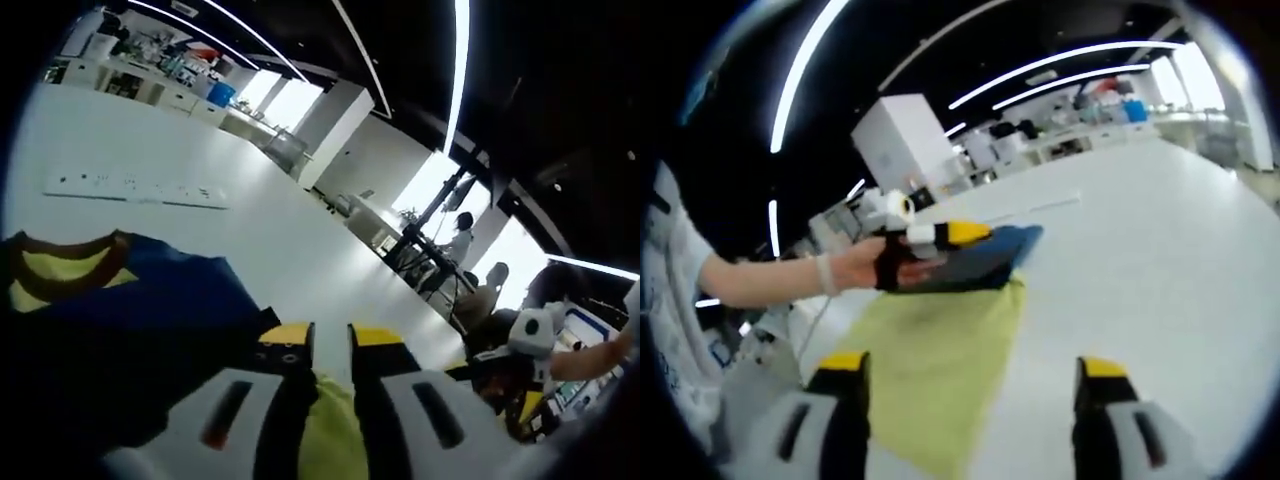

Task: Fold the garment on the visible template until the final outline fits inside the template.

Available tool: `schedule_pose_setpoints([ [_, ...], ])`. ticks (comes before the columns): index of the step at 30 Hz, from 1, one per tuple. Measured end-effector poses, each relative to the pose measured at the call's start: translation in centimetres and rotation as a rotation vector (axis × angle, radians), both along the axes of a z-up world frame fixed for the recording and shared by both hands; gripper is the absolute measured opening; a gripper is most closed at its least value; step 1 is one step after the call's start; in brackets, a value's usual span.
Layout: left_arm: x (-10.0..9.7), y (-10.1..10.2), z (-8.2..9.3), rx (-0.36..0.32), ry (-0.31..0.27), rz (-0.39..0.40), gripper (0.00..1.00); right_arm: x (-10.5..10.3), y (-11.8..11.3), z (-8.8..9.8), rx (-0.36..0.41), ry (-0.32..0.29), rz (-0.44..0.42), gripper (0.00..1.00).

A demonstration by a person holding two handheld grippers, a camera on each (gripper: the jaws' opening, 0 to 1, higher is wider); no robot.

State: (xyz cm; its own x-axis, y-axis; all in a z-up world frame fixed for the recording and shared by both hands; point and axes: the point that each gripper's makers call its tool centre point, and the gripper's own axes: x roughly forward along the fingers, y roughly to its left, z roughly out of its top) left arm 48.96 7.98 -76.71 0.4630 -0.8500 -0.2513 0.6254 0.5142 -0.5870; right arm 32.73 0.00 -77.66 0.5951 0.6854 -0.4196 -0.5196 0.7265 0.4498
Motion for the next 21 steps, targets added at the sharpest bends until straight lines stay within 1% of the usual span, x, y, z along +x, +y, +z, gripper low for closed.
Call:
schedule_pose_setpoints([
  [3, 0.0, 0.3, -0.1, 0.025, -0.017, 0.013, 0.36, 0.1, 0.0, 0.0, -0.001, -0.003, 0.002, 0.84],
  [6, 0.7, 1.1, -0.5, 0.075, -0.068, 0.023, 0.51, 0.2, 0.1, 0.1, -0.001, -0.006, 0.004, 0.85],
  [8, 0.8, 1.4, -0.6, 0.083, -0.06, 0.024, 0.62, 0.2, 0.3, 0.2, -0.001, -0.008, 0.008, 0.85],
  [13, 1.2, 2.4, -0.7, 0.109, -0.086, 0.043, 0.86, 0.2, 0.7, 0.3, -0.011, -0.016, 0.017, 0.86],
  [15, 1.1, 2.9, -0.6, 0.108, -0.083, 0.043, 0.97, 0.3, 0.6, 0.4, -0.013, -0.023, 0.019, 0.87],
  [16, 1.0, 3.0, -0.6, 0.109, -0.082, 0.043, 0.98, 0.2, 0.8, 0.5, -0.015, -0.026, 0.02, 0.87],
  [18, 0.8, 3.7, -0.6, 0.138, -0.095, 0.036, 0.99, 0.2, 0.9, 0.6, -0.023, -0.033, 0.022, 0.88],
  [20, 0.6, 4.2, -0.4, 0.142, -0.1, 0.032, 0.99, 0.3, 0.9, 0.7, -0.022, -0.035, 0.023, 0.88],
  [21, 0.4, 4.2, -0.1, 0.138, -0.1, 0.033, 0.99, 0.3, 0.9, 0.8, -0.022, -0.037, 0.024, 0.88],
])
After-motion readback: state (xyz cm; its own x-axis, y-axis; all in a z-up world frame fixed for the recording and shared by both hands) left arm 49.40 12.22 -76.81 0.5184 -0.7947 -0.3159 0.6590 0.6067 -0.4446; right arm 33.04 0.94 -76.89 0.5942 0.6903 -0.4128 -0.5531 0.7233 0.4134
